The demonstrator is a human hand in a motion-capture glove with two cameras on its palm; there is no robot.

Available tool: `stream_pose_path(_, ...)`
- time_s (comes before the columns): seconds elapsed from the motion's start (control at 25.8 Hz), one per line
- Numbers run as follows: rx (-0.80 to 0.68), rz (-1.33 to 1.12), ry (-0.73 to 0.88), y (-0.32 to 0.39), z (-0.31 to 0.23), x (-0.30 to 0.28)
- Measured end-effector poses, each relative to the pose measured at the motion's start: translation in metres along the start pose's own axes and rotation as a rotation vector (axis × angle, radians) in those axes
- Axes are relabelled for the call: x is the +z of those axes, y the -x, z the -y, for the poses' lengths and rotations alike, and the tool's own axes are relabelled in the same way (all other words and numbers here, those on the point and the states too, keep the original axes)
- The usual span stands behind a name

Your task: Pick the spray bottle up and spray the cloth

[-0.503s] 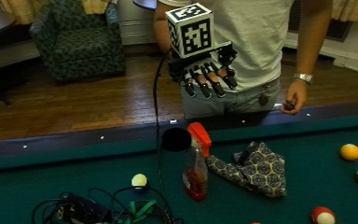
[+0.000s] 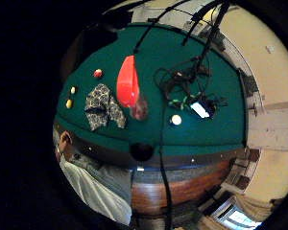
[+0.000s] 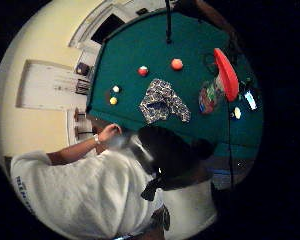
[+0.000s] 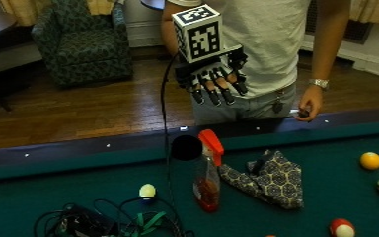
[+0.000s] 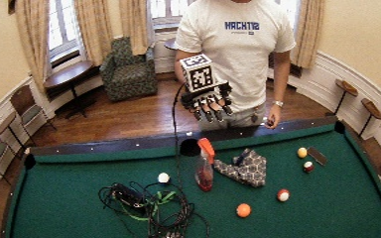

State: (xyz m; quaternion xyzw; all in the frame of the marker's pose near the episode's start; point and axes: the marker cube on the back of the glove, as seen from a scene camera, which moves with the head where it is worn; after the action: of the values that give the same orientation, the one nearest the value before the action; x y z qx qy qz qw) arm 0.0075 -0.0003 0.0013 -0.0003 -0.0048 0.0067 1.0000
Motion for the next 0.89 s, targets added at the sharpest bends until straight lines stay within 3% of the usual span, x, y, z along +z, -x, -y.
stream_pose_path(0.27, 0.017, 0.064, -0.016, -0.022, -0.006, 0.002)
stream_pose_path(0.58, 0.147, 0.198, -0.034, -0.071, -0.026, 0.018)
stream_pose_path(0.89, 0.206, 0.470, -0.073, -0.096, -0.048, 0.054)
